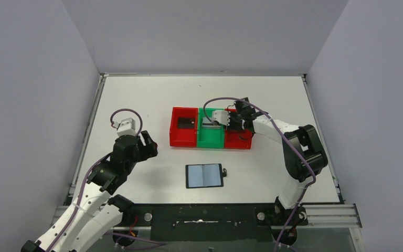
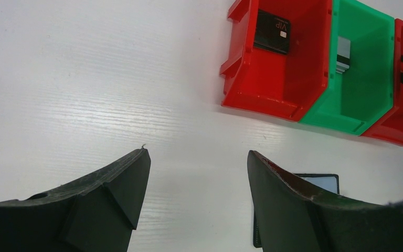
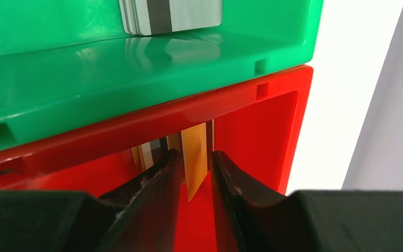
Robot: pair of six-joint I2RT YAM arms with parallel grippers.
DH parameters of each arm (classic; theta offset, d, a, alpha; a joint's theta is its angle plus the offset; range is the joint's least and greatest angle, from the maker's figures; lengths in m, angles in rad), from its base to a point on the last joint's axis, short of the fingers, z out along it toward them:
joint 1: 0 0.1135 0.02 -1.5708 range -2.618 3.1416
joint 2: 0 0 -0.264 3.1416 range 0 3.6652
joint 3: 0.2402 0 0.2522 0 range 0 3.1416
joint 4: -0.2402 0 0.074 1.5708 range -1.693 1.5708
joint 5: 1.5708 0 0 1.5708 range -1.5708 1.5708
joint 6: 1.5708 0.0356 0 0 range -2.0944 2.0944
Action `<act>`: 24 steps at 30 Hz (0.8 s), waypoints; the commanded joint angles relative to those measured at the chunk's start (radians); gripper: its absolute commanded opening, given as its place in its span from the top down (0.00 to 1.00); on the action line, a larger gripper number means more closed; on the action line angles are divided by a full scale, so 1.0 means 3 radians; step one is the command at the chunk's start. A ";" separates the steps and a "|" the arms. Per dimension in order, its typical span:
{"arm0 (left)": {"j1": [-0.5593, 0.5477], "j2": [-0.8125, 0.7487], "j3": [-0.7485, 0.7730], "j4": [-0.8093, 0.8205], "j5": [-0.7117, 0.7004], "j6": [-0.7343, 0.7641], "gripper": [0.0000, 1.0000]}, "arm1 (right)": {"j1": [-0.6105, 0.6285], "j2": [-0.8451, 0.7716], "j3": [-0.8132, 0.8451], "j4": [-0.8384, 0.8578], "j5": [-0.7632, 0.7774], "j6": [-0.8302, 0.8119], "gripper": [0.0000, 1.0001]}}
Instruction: Take the credit cards out of the card holder
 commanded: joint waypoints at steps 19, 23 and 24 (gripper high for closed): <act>0.0025 0.0028 0.0064 0.0079 0.0033 0.0006 0.32 | -0.0001 -0.1995 -0.0647 0.0840 -0.0020 0.3758 0.27; 0.0026 0.0038 0.0067 0.0074 0.0036 0.0004 0.32 | 0.0137 -0.2062 -0.0812 0.0373 -0.0023 0.5385 0.25; 0.0026 0.0033 0.0064 0.0074 0.0041 -0.0002 0.32 | 0.0239 -0.2061 -0.0908 0.0328 0.0009 0.5581 0.25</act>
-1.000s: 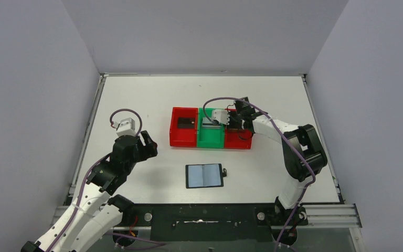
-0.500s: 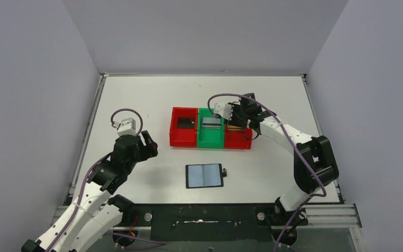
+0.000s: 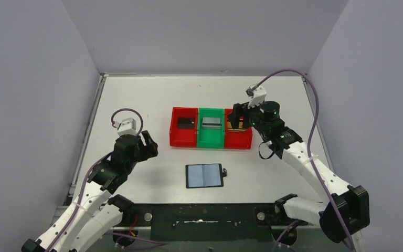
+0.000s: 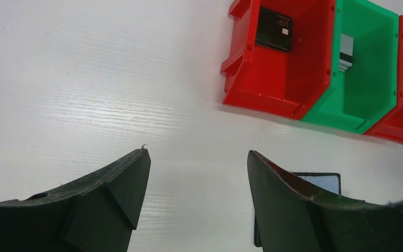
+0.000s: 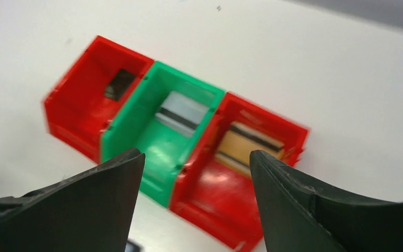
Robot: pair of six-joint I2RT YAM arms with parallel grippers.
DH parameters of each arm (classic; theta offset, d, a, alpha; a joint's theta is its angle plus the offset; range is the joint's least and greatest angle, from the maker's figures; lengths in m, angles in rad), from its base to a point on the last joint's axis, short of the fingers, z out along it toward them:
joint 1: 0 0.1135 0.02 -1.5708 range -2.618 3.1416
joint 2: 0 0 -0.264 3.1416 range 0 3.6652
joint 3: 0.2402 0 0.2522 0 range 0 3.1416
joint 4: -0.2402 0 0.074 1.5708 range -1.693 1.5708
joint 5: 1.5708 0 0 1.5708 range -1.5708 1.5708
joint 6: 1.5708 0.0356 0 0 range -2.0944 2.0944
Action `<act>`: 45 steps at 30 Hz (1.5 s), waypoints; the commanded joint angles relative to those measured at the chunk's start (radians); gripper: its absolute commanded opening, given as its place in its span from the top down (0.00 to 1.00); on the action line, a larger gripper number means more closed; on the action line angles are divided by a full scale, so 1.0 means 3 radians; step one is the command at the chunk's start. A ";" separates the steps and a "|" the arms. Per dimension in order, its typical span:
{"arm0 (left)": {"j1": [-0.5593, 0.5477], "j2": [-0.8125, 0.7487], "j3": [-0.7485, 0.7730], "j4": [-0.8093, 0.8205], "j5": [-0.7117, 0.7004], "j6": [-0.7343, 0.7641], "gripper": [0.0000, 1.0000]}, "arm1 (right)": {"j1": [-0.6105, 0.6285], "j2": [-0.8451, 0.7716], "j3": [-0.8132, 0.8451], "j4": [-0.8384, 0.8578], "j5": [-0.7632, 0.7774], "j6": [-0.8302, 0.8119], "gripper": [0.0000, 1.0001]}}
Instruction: Take the credit cards out of the card holder
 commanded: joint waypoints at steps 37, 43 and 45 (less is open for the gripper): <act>0.0018 -0.0229 0.0092 -0.0056 -0.0232 -0.0136 0.12 | 0.2764 0.2009 0.0732 -0.1402 0.2094 0.3613 0.25; 0.0017 -0.0196 0.0095 -0.0061 -0.0224 -0.0136 0.10 | 0.2763 0.2309 0.0879 -0.1576 0.2043 0.3603 0.25; 0.0020 -0.0206 0.0092 -0.0057 -0.0224 -0.0136 0.10 | 0.2764 0.2384 0.0910 -0.1677 0.2076 0.3647 0.25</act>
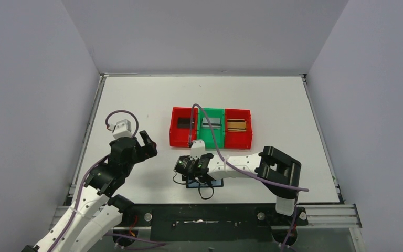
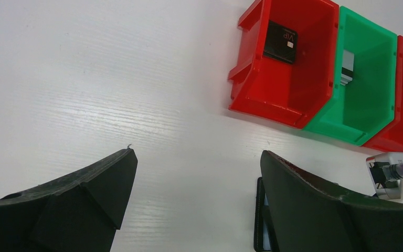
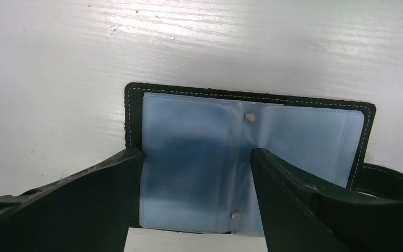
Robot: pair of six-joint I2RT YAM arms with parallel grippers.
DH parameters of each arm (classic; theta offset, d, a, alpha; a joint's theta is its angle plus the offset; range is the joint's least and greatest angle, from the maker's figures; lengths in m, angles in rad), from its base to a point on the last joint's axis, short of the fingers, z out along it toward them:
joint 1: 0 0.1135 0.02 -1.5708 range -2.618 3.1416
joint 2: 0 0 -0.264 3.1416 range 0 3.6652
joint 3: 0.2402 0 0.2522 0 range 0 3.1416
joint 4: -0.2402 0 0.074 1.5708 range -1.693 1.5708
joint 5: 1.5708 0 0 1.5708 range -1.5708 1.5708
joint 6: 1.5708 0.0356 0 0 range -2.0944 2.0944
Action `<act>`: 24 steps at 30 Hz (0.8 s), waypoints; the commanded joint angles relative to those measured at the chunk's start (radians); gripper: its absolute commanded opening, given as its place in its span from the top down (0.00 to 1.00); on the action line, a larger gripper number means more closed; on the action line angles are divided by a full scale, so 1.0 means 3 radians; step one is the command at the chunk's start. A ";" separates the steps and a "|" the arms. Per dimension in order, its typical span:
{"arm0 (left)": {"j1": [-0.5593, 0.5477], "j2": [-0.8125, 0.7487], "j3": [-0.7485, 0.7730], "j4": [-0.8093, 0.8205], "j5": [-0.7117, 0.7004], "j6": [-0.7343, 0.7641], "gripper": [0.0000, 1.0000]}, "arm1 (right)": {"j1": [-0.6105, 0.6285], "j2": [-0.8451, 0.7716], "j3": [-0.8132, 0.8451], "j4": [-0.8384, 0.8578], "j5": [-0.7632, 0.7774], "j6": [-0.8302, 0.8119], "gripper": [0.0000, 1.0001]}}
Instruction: Take the credit cards out of the card holder
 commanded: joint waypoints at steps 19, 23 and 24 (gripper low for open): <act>0.0019 0.0030 0.0074 0.0096 0.0002 -0.0010 0.10 | 0.0002 0.0218 0.0001 -0.0085 0.0043 0.0167 0.59; 0.0016 0.0037 0.0074 0.0100 0.0008 -0.0008 0.10 | -0.0018 0.0114 -0.0086 0.0101 -0.0015 0.0092 0.67; 0.0016 0.0041 0.0074 0.0104 0.0012 -0.0008 0.10 | -0.0022 0.0094 -0.0109 0.0149 -0.0036 0.0088 0.67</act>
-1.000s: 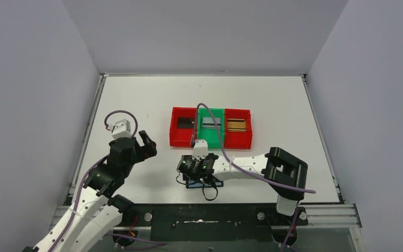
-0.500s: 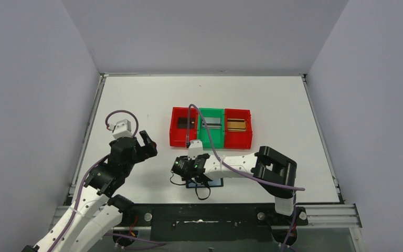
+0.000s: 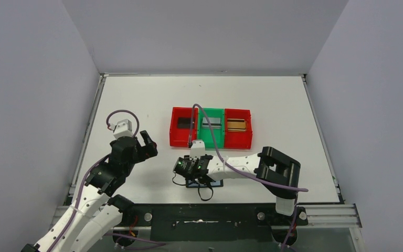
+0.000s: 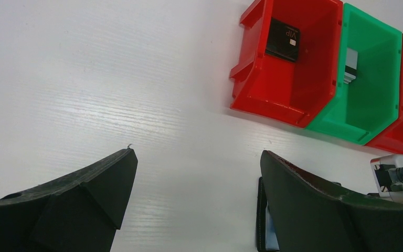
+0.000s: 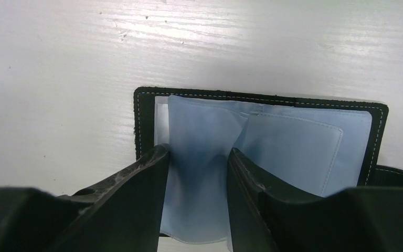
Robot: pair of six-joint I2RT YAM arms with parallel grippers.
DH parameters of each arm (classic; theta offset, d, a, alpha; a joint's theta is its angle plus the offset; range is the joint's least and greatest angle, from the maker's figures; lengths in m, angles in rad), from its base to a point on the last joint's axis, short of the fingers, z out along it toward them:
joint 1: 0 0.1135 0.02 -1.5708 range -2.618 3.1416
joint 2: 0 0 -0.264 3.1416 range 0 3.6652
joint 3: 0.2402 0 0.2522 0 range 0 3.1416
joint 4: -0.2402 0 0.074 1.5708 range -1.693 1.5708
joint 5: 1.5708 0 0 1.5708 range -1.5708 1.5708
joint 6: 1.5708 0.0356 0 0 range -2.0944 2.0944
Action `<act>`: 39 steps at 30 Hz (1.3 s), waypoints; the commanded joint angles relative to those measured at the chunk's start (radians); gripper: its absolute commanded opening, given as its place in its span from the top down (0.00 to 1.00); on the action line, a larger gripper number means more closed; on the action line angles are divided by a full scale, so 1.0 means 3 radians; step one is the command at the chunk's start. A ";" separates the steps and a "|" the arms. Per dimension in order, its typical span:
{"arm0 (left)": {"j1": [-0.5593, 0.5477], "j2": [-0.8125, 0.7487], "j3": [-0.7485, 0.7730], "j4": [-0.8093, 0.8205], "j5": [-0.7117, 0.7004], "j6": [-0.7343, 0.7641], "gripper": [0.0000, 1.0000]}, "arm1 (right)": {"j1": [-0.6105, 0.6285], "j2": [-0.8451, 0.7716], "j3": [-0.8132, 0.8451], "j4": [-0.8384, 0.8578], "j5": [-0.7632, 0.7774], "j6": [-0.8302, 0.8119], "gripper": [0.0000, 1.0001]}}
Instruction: Take the credit cards out of the card holder
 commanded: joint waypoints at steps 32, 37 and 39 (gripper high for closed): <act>0.0021 0.0017 0.0069 0.0122 0.0051 0.0004 0.10 | 0.0144 -0.0245 0.0137 -0.0337 0.0423 0.0105 0.35; 0.0021 -0.0003 0.0064 0.0122 0.0044 -0.0004 0.10 | 0.0128 -0.0158 0.0037 -0.0149 0.0252 0.0036 0.35; 0.0021 -0.0002 0.0064 0.0125 0.0043 -0.0004 0.10 | 0.0115 -0.0110 -0.0015 -0.0059 0.0159 0.0023 0.36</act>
